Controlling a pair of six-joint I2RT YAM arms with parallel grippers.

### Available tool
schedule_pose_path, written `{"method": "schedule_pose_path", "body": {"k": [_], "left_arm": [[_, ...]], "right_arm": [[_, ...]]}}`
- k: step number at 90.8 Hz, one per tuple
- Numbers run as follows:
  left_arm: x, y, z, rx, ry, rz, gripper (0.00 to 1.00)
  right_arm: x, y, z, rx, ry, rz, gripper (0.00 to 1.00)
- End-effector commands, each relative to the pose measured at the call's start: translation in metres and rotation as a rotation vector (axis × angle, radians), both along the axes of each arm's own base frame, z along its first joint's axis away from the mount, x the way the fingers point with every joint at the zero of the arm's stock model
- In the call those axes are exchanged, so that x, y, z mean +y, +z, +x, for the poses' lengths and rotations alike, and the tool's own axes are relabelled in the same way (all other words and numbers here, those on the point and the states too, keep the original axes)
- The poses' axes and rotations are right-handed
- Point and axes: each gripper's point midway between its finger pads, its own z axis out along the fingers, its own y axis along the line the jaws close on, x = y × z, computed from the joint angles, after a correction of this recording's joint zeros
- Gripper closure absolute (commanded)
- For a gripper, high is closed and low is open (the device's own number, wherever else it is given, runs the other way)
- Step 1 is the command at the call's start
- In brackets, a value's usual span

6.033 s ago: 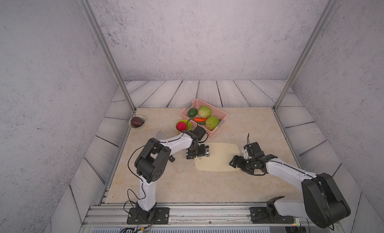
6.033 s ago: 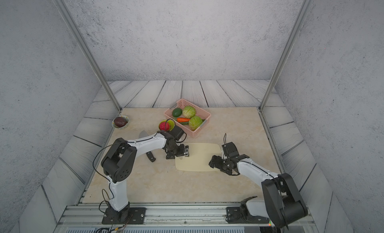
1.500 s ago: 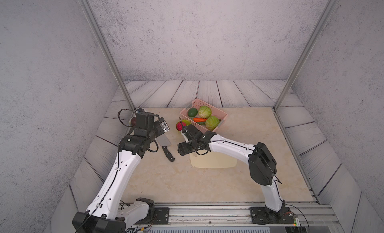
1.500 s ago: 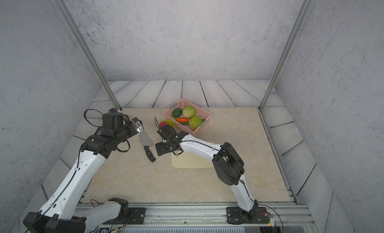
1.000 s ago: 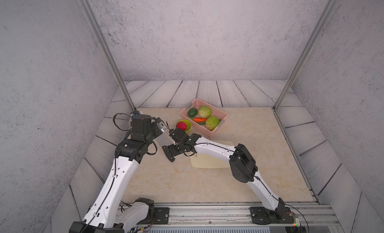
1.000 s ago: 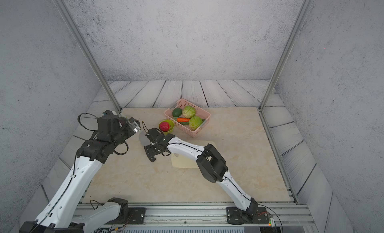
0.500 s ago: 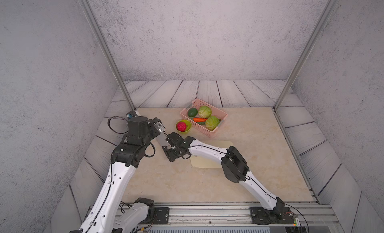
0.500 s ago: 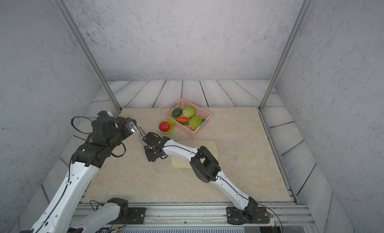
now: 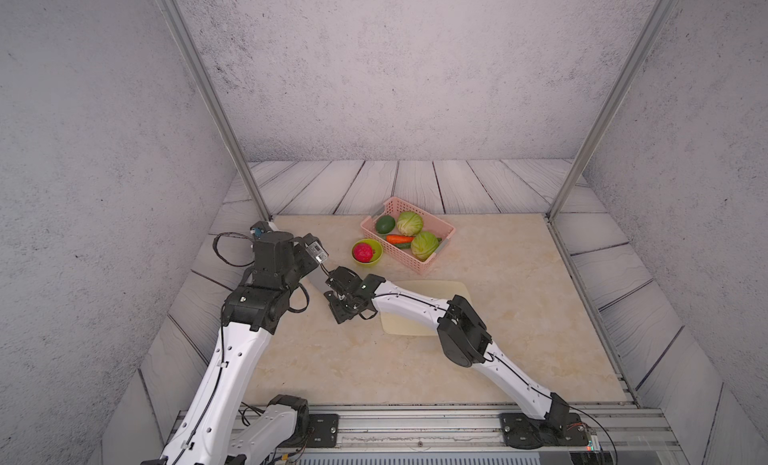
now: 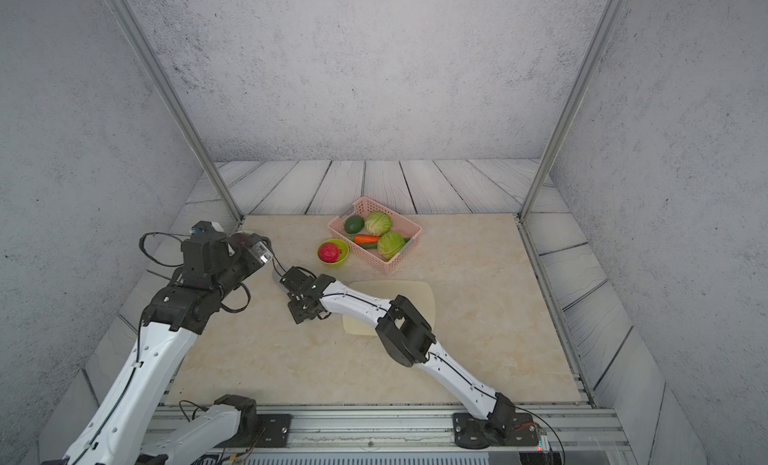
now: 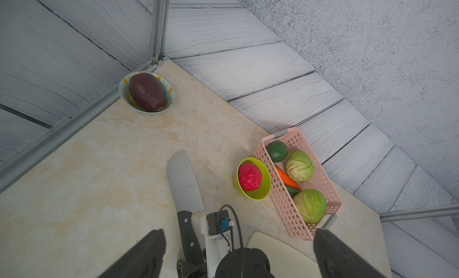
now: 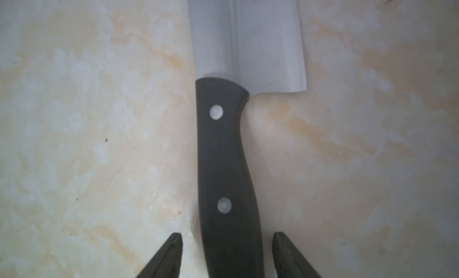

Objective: Align the knife with the edge of the cutting board
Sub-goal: Move the knife to the center of the board.

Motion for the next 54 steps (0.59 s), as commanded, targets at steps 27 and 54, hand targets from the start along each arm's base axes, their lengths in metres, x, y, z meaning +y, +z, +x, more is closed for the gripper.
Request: {"method": "schedule_pose_path", "body": {"k": [27,54], "left_arm": [[0.007,-0.006,0.004,0.01,0.023,-0.01,0.02],[0.011,-0.007,0.005,0.012,0.037,-0.007,0.02]], "right_arm": [[-0.021,-0.009,-0.017,0.026,0.017,-0.083,0.61],[-0.047,-0.013,-0.039,0.066,0.031,-0.104,0.78]]}}
